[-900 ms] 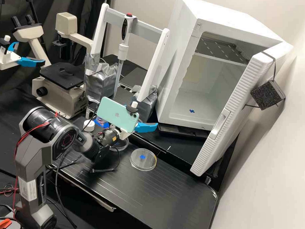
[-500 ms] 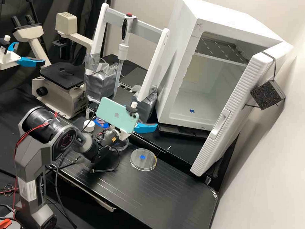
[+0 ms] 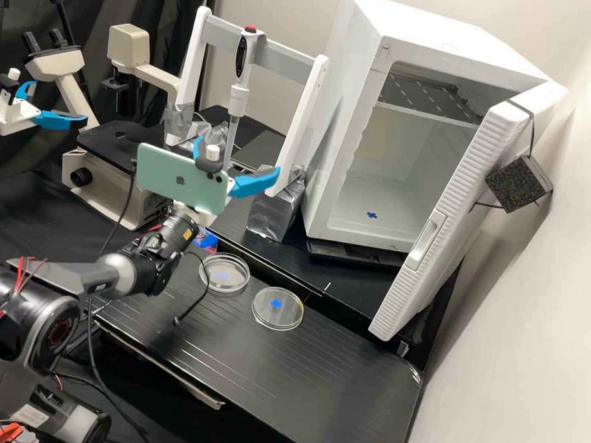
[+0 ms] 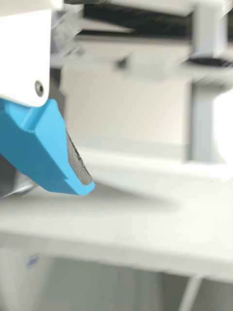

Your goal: Use the pipette

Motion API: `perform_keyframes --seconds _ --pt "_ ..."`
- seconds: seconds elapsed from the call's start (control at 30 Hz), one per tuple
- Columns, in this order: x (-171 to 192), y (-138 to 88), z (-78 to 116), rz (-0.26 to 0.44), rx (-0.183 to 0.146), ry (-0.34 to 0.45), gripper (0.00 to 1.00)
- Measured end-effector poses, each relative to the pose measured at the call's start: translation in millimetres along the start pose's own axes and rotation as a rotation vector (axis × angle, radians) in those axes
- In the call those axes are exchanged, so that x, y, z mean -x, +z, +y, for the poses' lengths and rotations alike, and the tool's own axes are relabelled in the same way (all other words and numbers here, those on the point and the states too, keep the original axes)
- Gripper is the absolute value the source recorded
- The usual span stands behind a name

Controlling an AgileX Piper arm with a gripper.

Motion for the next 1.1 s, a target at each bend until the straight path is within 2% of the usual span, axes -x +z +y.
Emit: perform_keyframes --seconds 0.13,0.3,0.47,0.53,0.73,0.8,0.93,0.97,1.07,1.1 --pt "-15 -32 7.8 0.070 0.014 -0.017 1.00" --pt "-41 -62 15.5 0.098 0.032 -0.034 1.00" --pt "-70 -74 16.8 0.062 0.048 -0.041 1.00" --pt "-81 -74 13.6 0.035 0.054 -0.057 1.00" --pt "-114 -70 4.0 -0.022 0.104 -0.096 1.00" --pt "-125 -63 -1.9 -0.045 0.130 -0.125 1.00" --pt "-136 -53 -3.5 -0.083 0.131 -0.150 1.00" --pt "-138 -51 -3.8 -0.089 0.133 -0.154 0.00" --pt "-141 -47 0.6 -0.100 0.133 -0.144 0.00" --pt "-141 -46 2.2 -0.104 0.121 -0.139 0.00"
